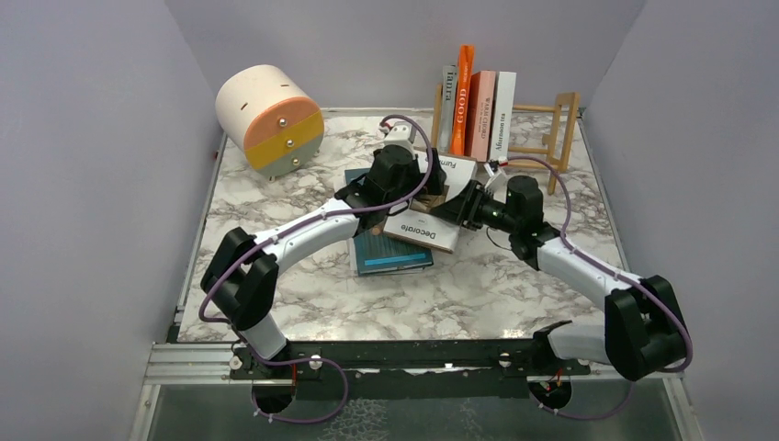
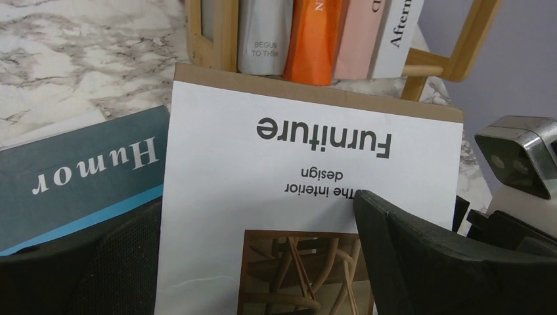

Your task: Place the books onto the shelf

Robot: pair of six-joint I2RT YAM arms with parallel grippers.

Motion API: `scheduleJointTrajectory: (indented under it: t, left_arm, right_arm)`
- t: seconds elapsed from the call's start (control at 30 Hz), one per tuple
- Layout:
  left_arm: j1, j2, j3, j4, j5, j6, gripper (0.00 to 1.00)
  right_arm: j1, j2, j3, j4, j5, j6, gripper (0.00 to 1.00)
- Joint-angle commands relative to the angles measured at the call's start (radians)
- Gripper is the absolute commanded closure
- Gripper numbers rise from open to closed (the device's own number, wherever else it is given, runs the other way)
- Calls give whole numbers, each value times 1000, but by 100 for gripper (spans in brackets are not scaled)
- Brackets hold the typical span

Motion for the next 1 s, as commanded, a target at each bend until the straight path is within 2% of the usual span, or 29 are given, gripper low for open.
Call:
scheduleJointTrajectory:
  t: [0.0,0.1,0.17,0.3,0.5,0.7,0.77,0.97]
  left_arm:
    - [-38,-39,80,14,-26,72,1]
    - [-34,-60,150,-49,-100,140,1]
    - [-26,-71,196,-97,-168,183,1]
    - [25,-124,241,-174,-271,242,1]
    - [144,-306,127,-176,-319,243,1]
    - [163,-441,19,-192,-364,252,1]
    - [163,-469,-10,-195,-367,251,1]
    - [164,-498,-92,-189,-316,205,1]
  right_arm:
    - [29,-109,46,-58,12,-115,82]
    - [29,-168,65,-95,51,-132,89]
    - [29,-195,96,-154,72,-148,98]
    - [29,-242,142,-214,110,-179,99]
    - [29,-299,231,-305,202,-246,99]
    - [28,-316,372,-413,325,-335,99]
    - [29,-312,440,-459,394,-376,99]
    - [29,-210,737,-642,820,-533,99]
